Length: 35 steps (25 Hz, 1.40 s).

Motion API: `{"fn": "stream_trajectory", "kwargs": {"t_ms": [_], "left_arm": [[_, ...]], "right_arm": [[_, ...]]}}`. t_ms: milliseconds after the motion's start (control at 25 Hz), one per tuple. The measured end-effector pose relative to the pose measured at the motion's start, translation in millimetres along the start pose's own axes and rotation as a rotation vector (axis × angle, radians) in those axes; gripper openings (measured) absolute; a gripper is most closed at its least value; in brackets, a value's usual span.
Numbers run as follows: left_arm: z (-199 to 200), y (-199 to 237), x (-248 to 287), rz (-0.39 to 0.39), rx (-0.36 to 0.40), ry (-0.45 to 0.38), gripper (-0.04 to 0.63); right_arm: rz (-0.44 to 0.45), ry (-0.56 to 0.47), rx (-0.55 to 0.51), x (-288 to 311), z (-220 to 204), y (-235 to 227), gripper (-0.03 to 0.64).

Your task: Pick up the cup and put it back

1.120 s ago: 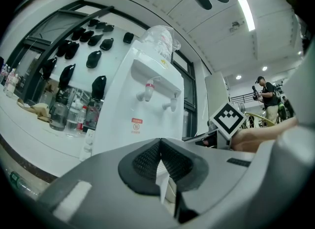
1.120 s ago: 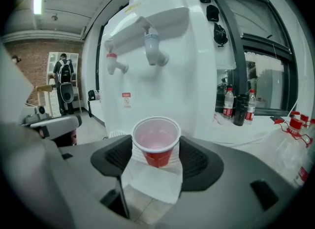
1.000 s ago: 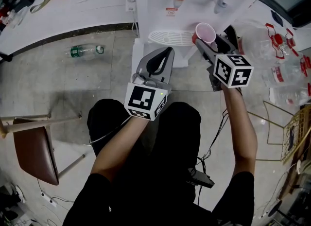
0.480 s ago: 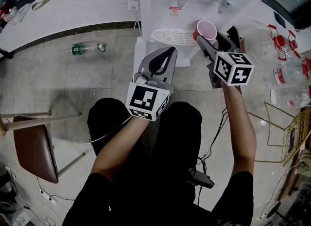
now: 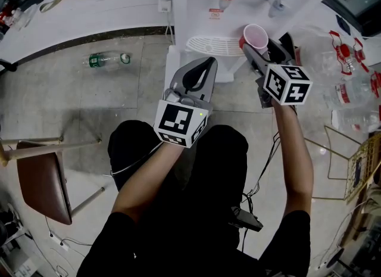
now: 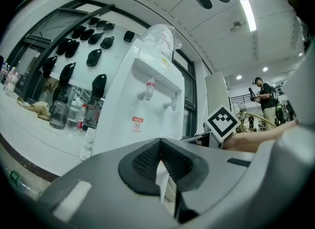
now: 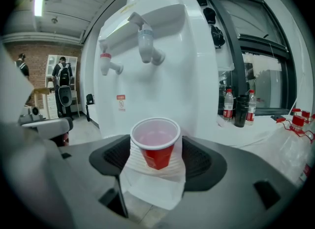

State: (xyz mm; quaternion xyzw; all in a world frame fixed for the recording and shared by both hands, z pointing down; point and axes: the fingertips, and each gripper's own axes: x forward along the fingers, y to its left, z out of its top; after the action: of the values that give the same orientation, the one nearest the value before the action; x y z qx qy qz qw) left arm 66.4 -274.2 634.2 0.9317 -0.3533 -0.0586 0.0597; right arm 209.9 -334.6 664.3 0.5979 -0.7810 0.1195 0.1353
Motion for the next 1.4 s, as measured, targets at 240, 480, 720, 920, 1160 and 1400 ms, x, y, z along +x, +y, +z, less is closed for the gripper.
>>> {"fn": "stream_trajectory", "kwargs": {"t_ms": [240,480,720,920,1160,1400], "left_arm": [[-2,-1,1,-0.002,0.006,0.004,0.008],[-8,7,-2,0.022,0.001,0.021,0.008],[-9,13,-2,0.027,-0.009,0.028,0.008],[-9,13,-8,0.031,-0.018,0.030,0.008],[-17,18,-20,0.048,-0.080,0.077,0.008],[-6,36,-33,0.110,-0.112,0.116,0.008]], "right_arm": [[0.016,-0.008,0.001,-5,-2,2,0.319],[0.005,-0.028,0.012,-25,-15,12,0.319],[-0.016,-0.032,0.149,-41,-61,27,0.243],[-0.042,0.019,0.217,-28,-92,33,0.112],[-0.072,0.081,0.251,-12,-108,36,0.023],[-0.129,0.174,0.253,-17,-108,44,-0.003]]}}
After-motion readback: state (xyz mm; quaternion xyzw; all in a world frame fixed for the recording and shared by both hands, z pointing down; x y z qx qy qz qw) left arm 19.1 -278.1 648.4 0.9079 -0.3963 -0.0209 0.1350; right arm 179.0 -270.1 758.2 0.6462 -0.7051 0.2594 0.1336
